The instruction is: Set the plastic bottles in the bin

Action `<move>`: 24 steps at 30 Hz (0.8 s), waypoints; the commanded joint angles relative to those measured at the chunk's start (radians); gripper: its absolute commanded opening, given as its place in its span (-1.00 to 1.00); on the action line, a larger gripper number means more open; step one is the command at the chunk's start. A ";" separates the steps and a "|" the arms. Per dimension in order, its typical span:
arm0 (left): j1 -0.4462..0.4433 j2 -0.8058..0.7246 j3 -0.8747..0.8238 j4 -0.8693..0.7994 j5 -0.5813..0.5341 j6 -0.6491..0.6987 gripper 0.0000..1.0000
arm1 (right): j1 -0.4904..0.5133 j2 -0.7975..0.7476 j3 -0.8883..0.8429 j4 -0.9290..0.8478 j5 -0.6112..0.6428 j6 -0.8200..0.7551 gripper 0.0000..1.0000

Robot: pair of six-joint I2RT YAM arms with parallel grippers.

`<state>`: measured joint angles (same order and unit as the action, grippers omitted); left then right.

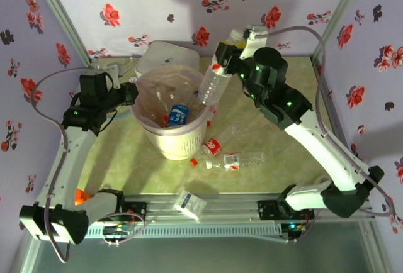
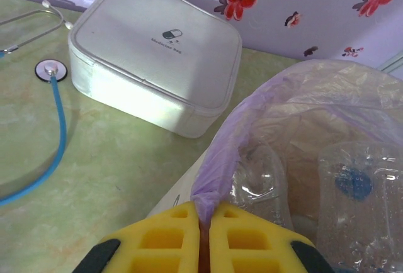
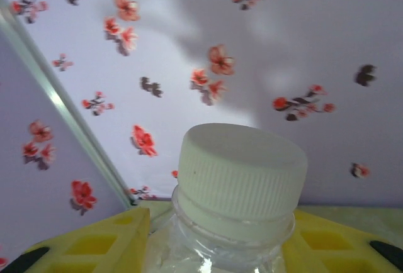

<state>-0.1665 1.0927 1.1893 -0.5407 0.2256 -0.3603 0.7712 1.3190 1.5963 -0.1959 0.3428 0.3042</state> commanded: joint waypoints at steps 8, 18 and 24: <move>-0.007 -0.089 -0.050 0.143 0.043 -0.016 -1.00 | 0.135 0.212 0.120 0.023 -0.073 -0.188 -0.22; -0.007 -0.086 -0.048 0.129 0.035 -0.014 -1.00 | 0.180 0.353 0.108 -0.173 -0.176 -0.069 -0.24; -0.008 -0.078 -0.057 0.148 0.038 -0.032 -1.00 | 0.177 0.465 0.169 -0.198 -0.439 0.121 -0.23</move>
<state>-0.1658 1.0317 1.1278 -0.4904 0.2173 -0.3634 0.9165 1.6718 1.7836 -0.1879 0.1467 0.2634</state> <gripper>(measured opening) 0.096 0.445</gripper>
